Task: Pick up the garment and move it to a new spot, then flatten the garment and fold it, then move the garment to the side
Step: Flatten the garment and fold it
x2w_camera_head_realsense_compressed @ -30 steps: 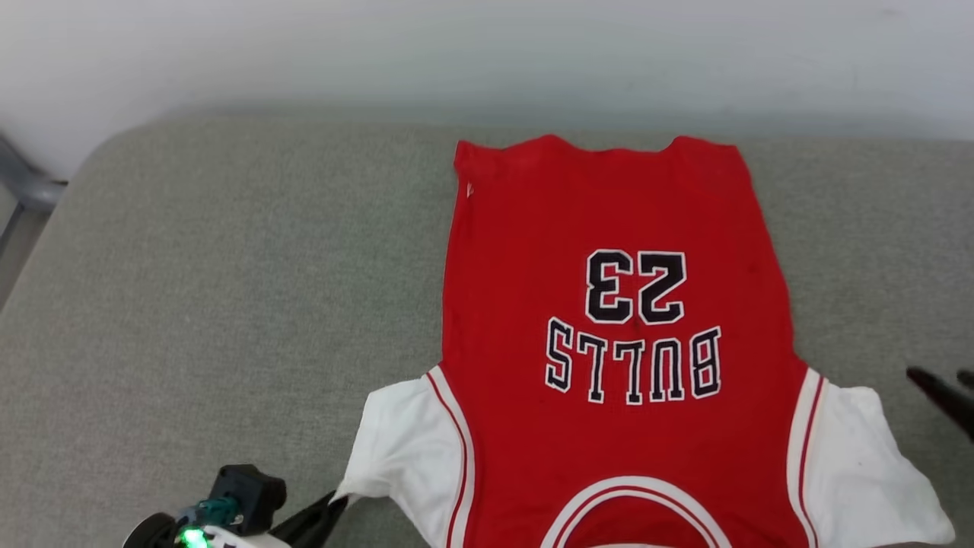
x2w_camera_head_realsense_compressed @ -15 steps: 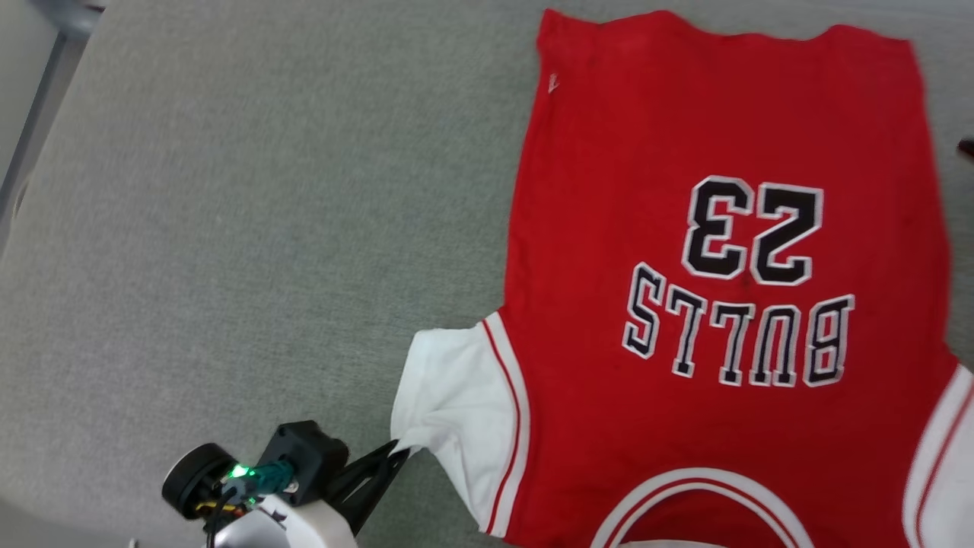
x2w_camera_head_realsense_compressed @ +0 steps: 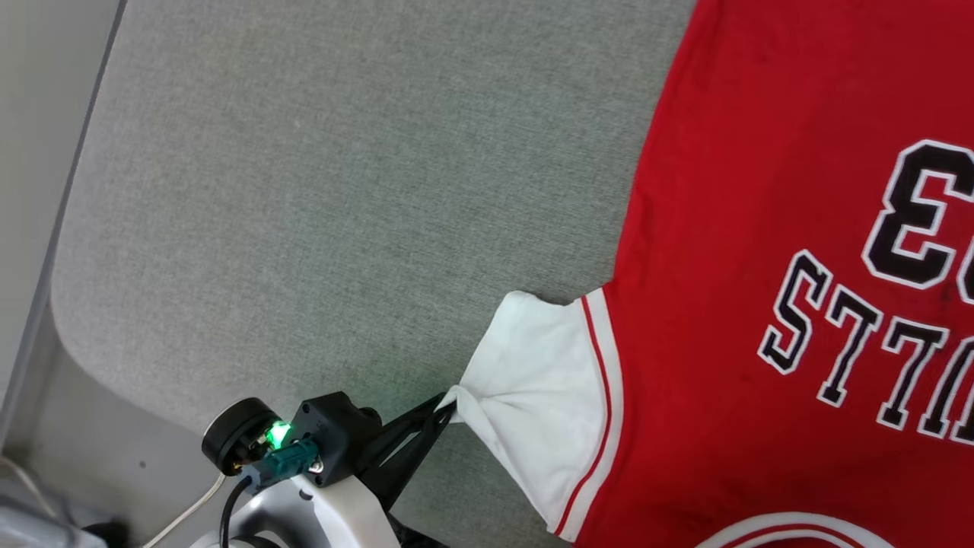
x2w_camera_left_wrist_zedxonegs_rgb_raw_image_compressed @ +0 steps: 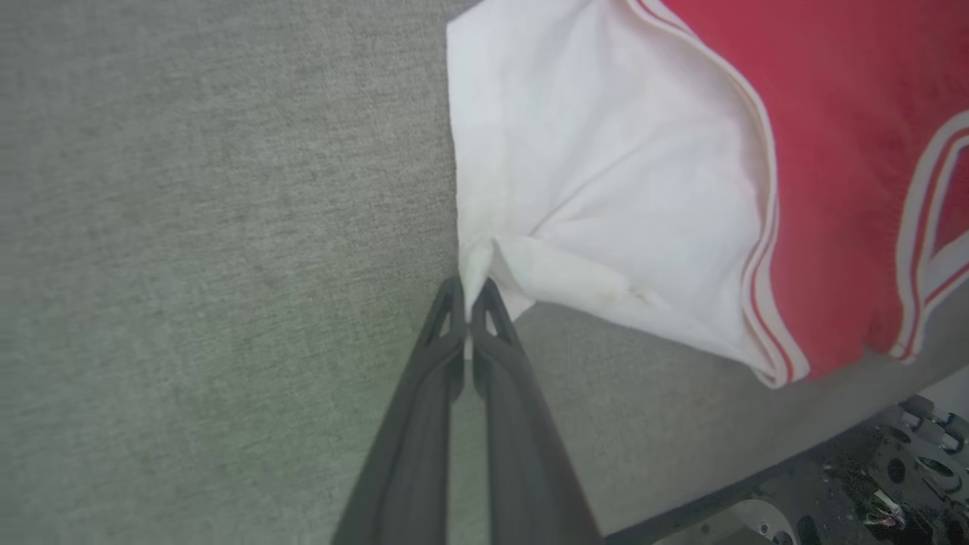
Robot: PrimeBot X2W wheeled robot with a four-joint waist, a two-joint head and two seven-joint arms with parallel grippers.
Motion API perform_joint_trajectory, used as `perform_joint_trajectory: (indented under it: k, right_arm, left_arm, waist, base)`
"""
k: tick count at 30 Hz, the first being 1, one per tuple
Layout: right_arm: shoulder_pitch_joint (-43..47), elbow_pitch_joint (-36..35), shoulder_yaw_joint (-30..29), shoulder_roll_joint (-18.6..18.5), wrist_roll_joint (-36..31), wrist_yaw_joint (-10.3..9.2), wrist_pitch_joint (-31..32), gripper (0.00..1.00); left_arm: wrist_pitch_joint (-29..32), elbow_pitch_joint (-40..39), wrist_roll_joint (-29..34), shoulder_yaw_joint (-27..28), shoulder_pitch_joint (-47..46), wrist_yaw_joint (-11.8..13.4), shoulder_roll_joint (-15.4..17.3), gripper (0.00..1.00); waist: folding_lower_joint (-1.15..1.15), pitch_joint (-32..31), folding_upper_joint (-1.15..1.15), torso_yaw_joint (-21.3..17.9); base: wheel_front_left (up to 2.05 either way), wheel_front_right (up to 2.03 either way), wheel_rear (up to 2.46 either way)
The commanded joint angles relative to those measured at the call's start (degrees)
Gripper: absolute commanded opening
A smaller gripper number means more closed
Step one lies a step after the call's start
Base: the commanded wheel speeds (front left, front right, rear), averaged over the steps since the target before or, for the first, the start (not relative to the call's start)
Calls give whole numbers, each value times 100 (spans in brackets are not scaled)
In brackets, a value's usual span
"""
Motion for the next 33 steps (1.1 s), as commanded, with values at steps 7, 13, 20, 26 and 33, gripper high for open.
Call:
perform_joint_trajectory:
  k: [7, 13, 20, 26, 33]
  right_arm:
    - [261, 299, 92, 17, -194, -5, 52, 100]
    - [498, 364, 280, -22, -115, -4, 116, 0]
    - [578, 446, 348, -219, -55, -5, -178, 0]
    - [901, 547, 498, -184, 83, -6, -453, 0]
    - [1619, 640, 822, -225, 511, -6, -755, 0]
  left_arm:
    - [-155, 121, -9, 12, -97, -39, -97, 0]
    - [-175, 163, -11, 7, -141, -27, -128, 0]
    - [-195, 207, 9, 21, -206, 10, -145, 0]
    - [-195, 251, 11, 97, -207, 115, -98, 0]
    - [-184, 330, -71, 262, -154, 234, -8, 0]
  waist:
    - [-2, 178, 0, 205]
    - [-2, 177, 0, 184]
    - [-2, 32, 0, 81]
    - [-2, -355, 0, -179]
    - [-2, -1029, 0, -616]
  base:
    - [0, 0, 0]
    - [0, 0, 0]
    - [0, 0, 0]
    - [0, 0, 0]
    - [0, 0, 0]
